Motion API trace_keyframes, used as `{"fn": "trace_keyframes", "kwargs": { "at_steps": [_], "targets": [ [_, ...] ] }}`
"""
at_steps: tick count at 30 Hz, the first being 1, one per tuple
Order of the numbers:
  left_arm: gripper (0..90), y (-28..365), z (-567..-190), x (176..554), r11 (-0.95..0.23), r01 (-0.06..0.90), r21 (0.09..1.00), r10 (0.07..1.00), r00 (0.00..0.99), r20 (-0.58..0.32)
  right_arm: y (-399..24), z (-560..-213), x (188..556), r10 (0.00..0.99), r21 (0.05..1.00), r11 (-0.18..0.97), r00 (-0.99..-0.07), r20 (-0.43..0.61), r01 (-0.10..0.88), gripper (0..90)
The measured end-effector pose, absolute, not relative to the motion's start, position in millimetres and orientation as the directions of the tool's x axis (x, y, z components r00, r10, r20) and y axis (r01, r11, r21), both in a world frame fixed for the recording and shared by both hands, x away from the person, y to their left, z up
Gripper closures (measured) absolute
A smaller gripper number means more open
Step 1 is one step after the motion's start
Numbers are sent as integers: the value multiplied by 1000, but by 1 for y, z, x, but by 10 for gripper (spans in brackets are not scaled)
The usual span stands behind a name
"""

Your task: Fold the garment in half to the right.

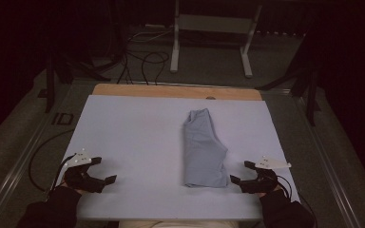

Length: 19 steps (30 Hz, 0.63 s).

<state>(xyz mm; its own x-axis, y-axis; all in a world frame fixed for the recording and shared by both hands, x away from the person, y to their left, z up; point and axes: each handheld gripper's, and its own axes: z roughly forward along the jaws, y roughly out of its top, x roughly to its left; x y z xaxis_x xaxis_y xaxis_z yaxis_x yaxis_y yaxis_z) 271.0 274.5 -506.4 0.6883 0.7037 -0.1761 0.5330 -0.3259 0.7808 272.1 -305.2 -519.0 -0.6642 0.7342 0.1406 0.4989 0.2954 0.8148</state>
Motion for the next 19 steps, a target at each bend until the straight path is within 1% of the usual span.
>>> {"fn": "trace_keyframes", "kwargs": {
  "at_steps": [5, 19],
  "targets": [
    [1, 276, -507, 271, -304, 541, 784, 721, 669, -182, -303, -520, 273, 731, 818, 307, -671, 126, 487, 96],
    [1, 274, -507, 270, -310, 530, 789, 710, 681, -179, -299, -516, 272, 723, 823, 297, -677, 137, 484, 96]
  ]
}}
